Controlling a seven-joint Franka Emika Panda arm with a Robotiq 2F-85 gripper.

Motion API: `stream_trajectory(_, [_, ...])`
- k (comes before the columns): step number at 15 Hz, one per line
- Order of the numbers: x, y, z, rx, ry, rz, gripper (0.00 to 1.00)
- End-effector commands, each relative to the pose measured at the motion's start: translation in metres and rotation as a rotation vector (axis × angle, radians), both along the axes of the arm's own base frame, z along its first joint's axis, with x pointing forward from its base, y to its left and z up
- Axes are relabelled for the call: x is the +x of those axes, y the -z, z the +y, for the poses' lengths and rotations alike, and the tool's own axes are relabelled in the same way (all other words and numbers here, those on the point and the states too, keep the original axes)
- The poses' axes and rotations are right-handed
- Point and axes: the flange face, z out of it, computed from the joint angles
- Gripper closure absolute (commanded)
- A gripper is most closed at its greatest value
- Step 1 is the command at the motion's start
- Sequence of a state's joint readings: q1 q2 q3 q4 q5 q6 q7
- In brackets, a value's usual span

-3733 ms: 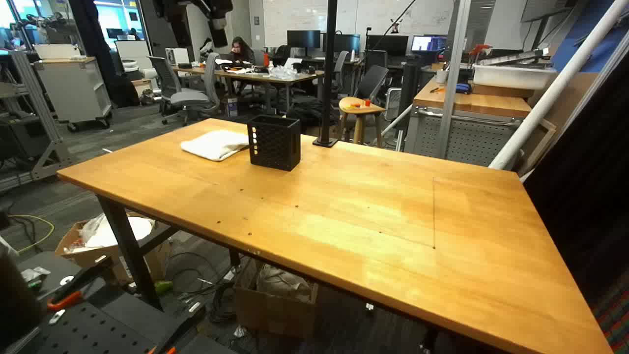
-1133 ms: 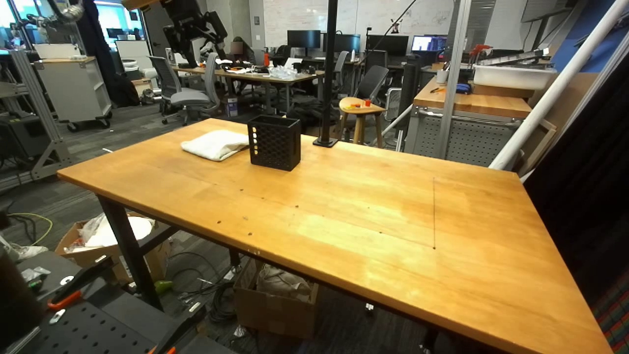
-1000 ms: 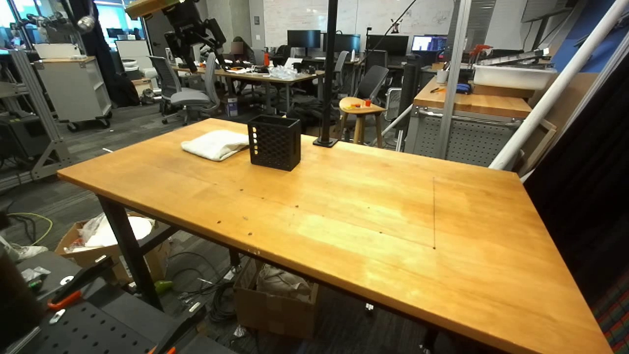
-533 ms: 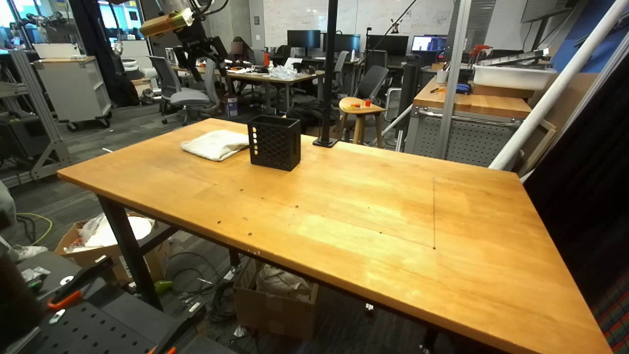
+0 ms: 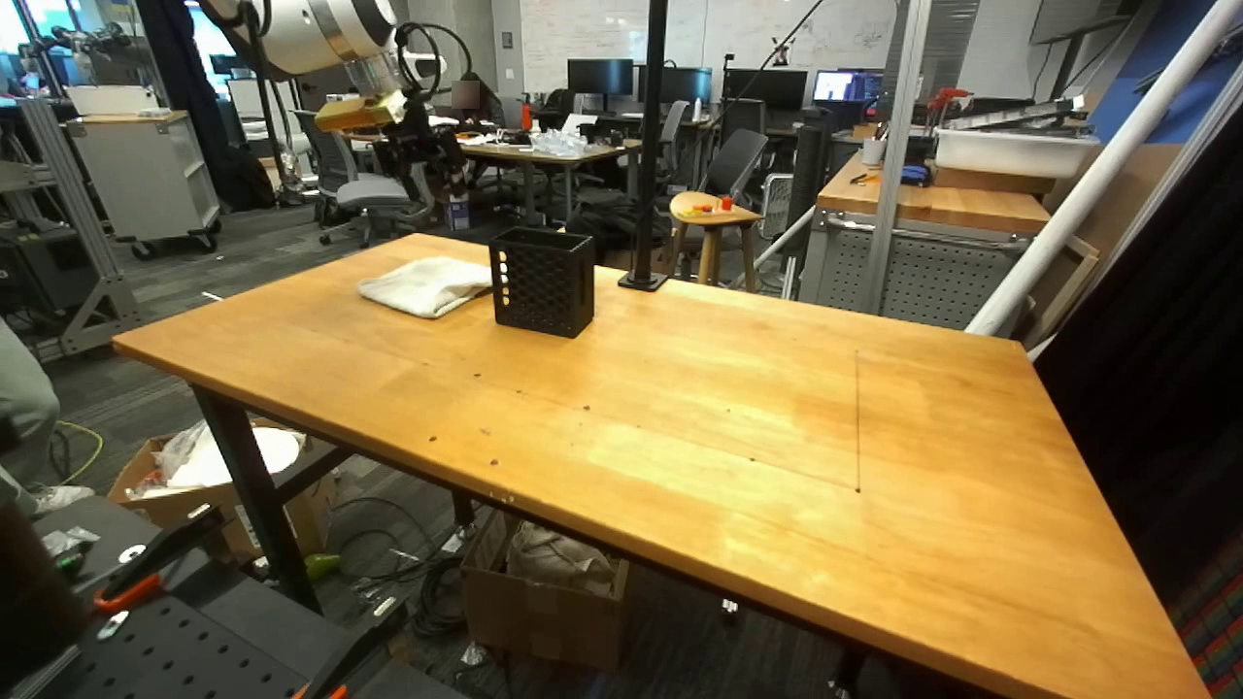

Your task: Put the white towel into the box

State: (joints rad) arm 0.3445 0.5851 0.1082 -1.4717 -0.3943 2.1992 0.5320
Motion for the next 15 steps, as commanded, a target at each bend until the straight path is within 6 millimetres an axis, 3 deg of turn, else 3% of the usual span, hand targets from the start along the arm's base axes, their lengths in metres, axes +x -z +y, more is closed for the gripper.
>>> stream_trajectory(1, [0.015, 0.027, 0.01, 0.055, 0.055, -0.023, 0.0])
stream_trajectory(11, [0.025, 0.108, 0.023, 0.188, 0.142, 0.014, 0.0])
stream_trajectory(15, [0.021, 0.155, 0.029, 0.233, 0.165, 0.021, 0.0])
